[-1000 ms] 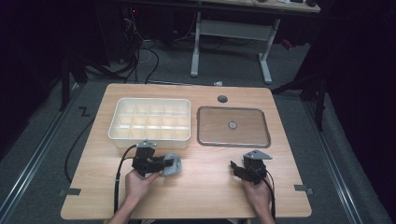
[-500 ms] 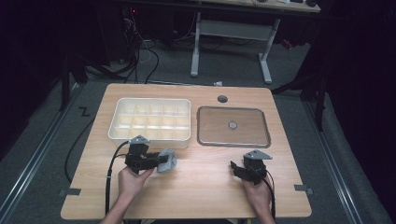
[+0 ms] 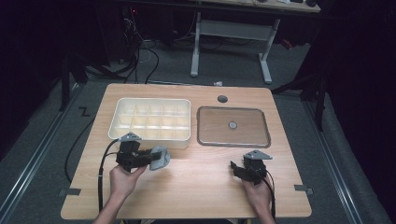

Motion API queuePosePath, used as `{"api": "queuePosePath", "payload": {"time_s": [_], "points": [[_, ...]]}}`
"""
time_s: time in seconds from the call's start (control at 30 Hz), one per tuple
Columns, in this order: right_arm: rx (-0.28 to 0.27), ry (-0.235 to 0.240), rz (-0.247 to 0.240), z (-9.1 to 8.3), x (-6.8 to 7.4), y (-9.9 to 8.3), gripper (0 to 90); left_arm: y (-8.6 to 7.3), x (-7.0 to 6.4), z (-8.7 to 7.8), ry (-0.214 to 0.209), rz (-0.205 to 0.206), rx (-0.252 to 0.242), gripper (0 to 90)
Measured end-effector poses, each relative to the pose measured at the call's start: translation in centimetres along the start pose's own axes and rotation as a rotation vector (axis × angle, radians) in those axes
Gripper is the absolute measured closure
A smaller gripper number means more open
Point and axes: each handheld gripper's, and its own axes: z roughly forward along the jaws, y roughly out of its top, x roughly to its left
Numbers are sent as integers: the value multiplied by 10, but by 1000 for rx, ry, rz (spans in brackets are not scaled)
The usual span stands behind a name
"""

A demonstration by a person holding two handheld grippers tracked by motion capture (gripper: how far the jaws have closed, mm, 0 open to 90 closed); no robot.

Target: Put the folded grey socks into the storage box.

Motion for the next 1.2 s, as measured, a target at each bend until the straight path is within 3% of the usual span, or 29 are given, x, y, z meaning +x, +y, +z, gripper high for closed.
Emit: {"api": "queuePosePath", "payload": {"time_s": [0.43, 0.6, 0.73, 1.2], "points": [[1, 2, -9, 0, 1, 0, 370, 19, -4, -7, -9, 2, -30, 693], [1, 2, -9, 0, 1, 0, 370, 23, -5, -8, -4, 31, -26, 693], [1, 1, -9, 0, 1, 0, 370, 27, -6, -8, -4, 30, -30, 693], [2, 1, -9, 0, 2, 0, 370, 43, 1, -3, 17, 24, -39, 692]]}}
